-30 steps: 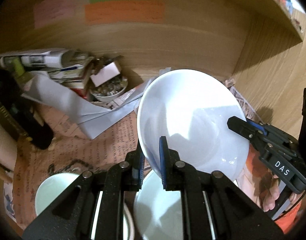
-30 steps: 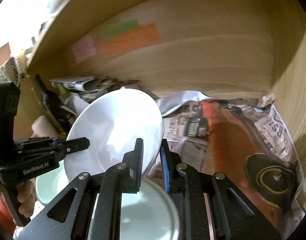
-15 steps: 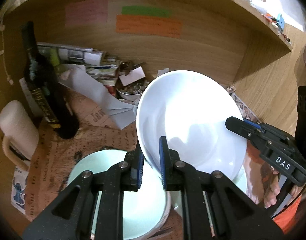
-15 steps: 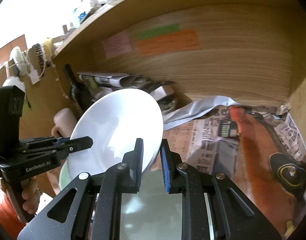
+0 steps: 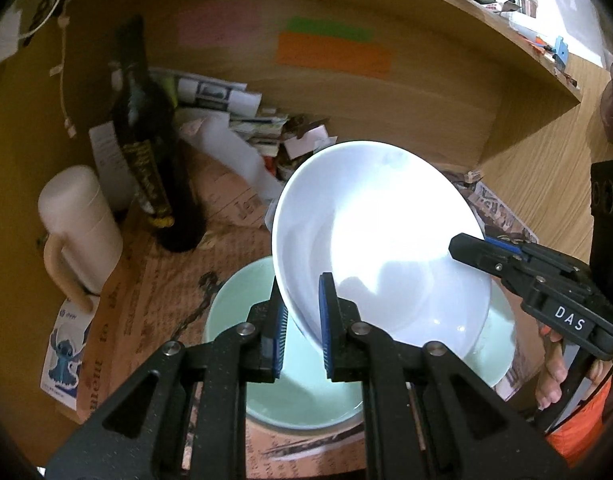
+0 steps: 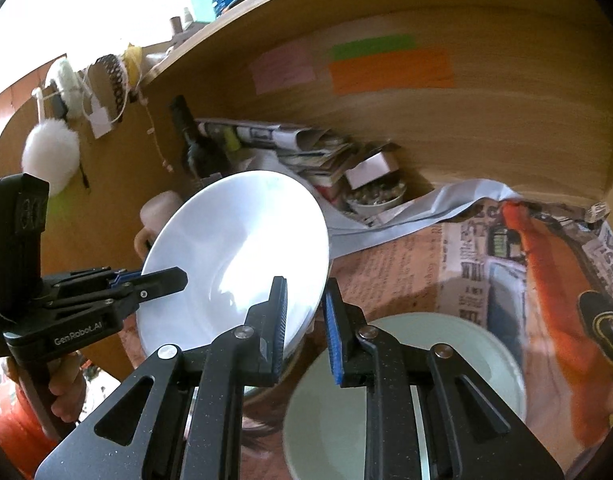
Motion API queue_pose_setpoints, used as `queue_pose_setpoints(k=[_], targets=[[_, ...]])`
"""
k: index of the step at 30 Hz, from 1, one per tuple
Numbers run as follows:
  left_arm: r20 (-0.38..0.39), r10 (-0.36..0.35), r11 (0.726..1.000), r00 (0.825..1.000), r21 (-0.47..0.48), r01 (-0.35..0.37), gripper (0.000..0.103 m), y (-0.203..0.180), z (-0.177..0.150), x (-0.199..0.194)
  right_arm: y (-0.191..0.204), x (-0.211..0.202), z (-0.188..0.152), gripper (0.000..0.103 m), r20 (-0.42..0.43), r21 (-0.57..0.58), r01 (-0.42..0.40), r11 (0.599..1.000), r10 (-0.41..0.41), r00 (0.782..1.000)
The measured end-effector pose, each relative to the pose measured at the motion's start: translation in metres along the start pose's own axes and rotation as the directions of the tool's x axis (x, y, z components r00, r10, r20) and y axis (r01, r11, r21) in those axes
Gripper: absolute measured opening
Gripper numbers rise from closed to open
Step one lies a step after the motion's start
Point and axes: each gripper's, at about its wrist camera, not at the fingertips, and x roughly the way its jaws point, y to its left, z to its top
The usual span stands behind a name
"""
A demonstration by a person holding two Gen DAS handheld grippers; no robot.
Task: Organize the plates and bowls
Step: 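Lower the white bowl into the mint-green bowl and open the left tool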
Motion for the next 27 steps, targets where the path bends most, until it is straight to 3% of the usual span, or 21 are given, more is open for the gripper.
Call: queue_pose_setpoints(k=[14,27], targets=[[-0.061,0.006,0.999,0.998,-0.031,-0.008,0.012,0.028,-0.031,0.010,0.016,0.029,-0.026,0.018,-0.078,0.028,-0.021,0.999,0.023,0.997],[-0.101,0.007,0.999,0.995,-0.051,-0.012,0.012,0.042,-0.040,0.022,0.021,0.048,-0.036,0.018,-0.145,0.016,-0.019,1.000,0.021,0.989]])
